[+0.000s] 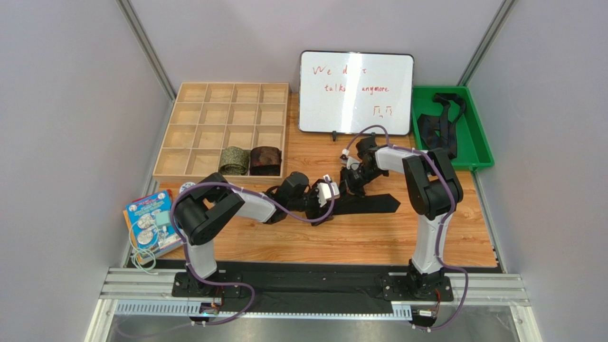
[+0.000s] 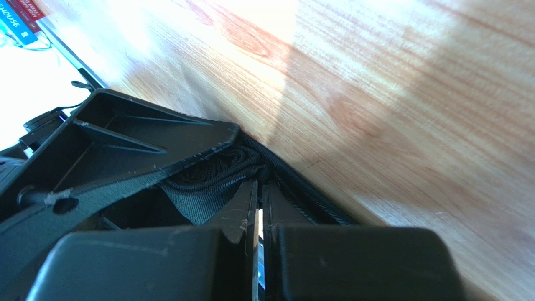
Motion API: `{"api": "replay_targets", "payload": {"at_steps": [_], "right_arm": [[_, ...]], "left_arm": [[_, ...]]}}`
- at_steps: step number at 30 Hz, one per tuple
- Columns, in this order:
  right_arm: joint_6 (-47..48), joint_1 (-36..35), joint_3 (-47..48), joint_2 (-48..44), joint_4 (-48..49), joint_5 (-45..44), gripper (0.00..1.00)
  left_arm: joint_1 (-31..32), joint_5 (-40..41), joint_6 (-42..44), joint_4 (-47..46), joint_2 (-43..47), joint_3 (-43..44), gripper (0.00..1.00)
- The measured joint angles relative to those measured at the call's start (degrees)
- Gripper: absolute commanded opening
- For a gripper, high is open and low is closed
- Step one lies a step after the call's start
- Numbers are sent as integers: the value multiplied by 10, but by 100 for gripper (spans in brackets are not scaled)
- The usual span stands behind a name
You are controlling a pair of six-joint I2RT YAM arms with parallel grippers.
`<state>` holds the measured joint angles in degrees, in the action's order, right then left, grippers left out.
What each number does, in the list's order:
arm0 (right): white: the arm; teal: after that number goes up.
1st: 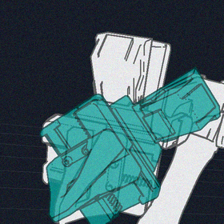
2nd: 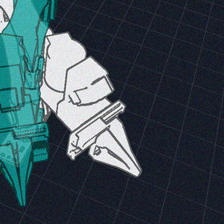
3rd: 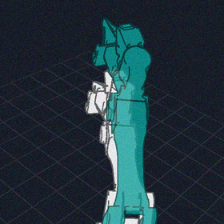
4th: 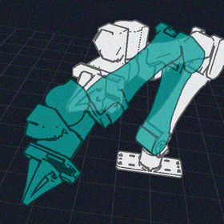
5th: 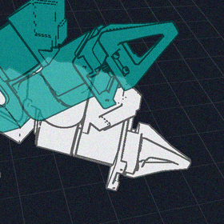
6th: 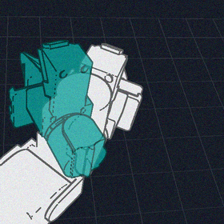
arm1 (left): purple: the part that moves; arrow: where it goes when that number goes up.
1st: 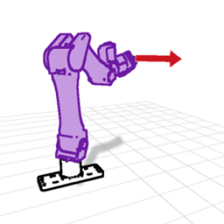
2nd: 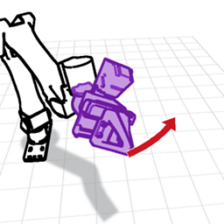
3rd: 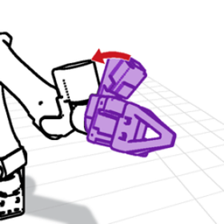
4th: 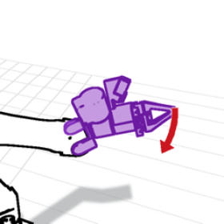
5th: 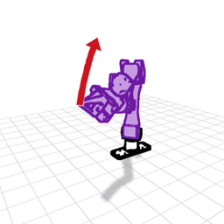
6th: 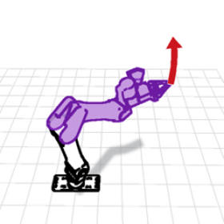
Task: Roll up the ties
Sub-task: Roll the tie at the center of the board.
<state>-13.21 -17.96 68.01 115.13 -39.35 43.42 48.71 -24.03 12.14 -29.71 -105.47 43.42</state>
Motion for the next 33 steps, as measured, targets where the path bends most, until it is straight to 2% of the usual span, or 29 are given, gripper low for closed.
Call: {"api": "replay_targets", "payload": {"at_steps": [8, 17, 19, 22, 23, 25, 33], "right_arm": [[0, 2, 0, 3, 1, 7, 0], [0, 5, -5, 9, 8, 26, 0], [1, 5, -5, 9, 8, 28, 0], [7, 5, -5, 9, 7, 32, 15], [10, 5, -4, 9, 7, 33, 24], [21, 6, -1, 6, -2, 30, 36], [75, 38, 19, -28, -63, 9, 43]], "left_arm": [[-13, -11, -38, -73, -1, -35, 69], [-13, -9, -52, -130, -30, -33, 44], [-12, -8, -43, -127, -30, -33, 35], [-8, -3, -14, -102, -23, -26, 30], [-6, 1, -4, -89, -20, -22, 30], [-1, 8, 18, -50, -12, -9, 29], [3, 19, 68, 103, 0, 54, 29]]}}
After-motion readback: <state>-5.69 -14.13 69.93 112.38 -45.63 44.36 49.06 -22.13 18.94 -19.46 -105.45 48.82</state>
